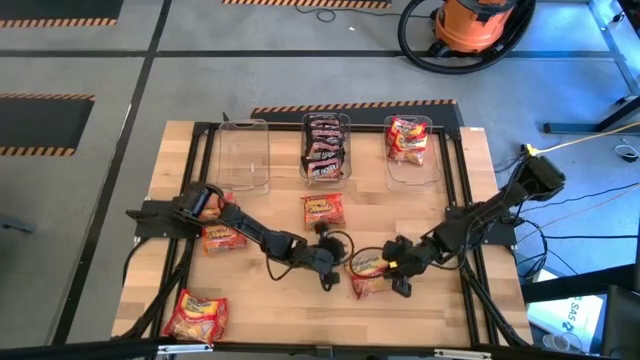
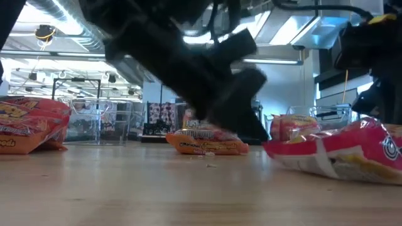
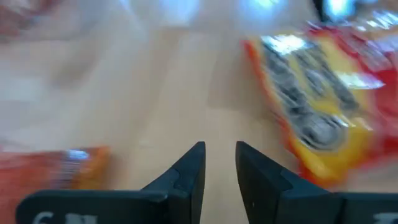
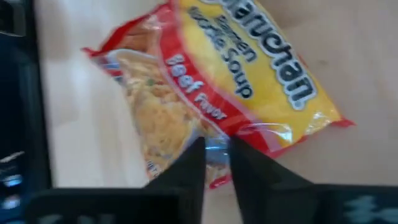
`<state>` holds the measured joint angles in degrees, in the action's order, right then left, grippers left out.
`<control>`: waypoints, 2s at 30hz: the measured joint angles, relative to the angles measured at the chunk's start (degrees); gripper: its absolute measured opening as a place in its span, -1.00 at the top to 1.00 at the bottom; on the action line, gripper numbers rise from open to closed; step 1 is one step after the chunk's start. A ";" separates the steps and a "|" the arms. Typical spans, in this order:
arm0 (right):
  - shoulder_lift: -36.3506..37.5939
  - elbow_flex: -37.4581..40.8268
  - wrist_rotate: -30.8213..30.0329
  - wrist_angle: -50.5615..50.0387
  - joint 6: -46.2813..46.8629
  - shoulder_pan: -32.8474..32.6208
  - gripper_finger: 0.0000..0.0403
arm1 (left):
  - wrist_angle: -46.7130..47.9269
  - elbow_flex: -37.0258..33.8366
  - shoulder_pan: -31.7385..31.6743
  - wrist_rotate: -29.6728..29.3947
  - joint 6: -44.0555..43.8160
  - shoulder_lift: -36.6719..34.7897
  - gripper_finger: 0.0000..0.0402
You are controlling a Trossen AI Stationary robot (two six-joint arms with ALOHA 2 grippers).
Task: Sort Maruchan noodles
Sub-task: Put the top red noodle pack into the right transparent bin
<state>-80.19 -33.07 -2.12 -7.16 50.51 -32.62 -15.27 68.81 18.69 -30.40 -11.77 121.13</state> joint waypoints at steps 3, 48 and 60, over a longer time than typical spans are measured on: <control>-0.45 0.06 0.21 4.16 -0.65 0.00 0.39 | 4.93 -0.04 -0.20 -0.76 0.24 -2.63 0.59; 8.93 2.11 5.52 -1.39 -6.25 13.58 -0.42 | -19.28 0.24 3.51 17.38 -10.50 0.43 0.59; 5.26 9.40 11.29 14.29 4.46 15.06 -0.42 | -19.82 0.35 3.38 16.40 -13.22 7.97 0.59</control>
<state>-74.93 -23.68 9.17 7.13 54.97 -17.56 -35.09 69.17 22.06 -14.00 -24.99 129.10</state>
